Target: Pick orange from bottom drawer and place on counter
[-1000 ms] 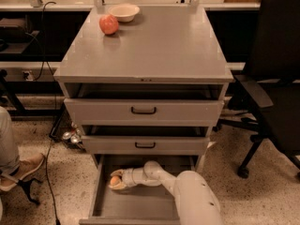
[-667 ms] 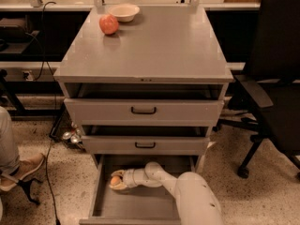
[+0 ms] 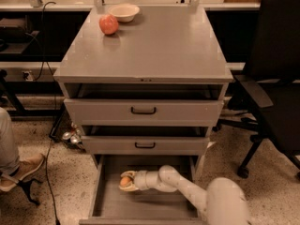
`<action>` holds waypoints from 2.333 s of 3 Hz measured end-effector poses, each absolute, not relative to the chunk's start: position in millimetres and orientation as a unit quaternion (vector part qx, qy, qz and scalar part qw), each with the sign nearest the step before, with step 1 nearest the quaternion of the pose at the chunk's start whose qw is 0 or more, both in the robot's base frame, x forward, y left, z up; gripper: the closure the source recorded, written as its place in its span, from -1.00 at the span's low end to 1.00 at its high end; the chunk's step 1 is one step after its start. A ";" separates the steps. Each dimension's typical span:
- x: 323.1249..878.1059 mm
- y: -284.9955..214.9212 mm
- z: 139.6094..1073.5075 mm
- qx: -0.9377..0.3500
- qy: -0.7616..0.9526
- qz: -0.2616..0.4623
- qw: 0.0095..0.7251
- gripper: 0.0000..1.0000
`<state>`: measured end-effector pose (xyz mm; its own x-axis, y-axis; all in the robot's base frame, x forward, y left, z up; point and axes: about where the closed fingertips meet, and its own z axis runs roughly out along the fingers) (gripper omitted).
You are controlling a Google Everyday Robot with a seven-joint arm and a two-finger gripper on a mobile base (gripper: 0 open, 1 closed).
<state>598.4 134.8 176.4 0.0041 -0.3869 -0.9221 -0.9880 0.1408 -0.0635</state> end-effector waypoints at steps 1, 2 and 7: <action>575.0 90.0 221.0 -0.549 0.606 0.332 0.471 1.00; 541.0 50.3 261.5 -0.536 0.597 0.328 0.498 1.00; 515.3 -43.8 448.8 -0.513 0.432 0.379 0.638 1.00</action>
Offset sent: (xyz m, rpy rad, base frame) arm -0.1071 -0.1621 0.1404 0.1400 -0.1415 -0.1336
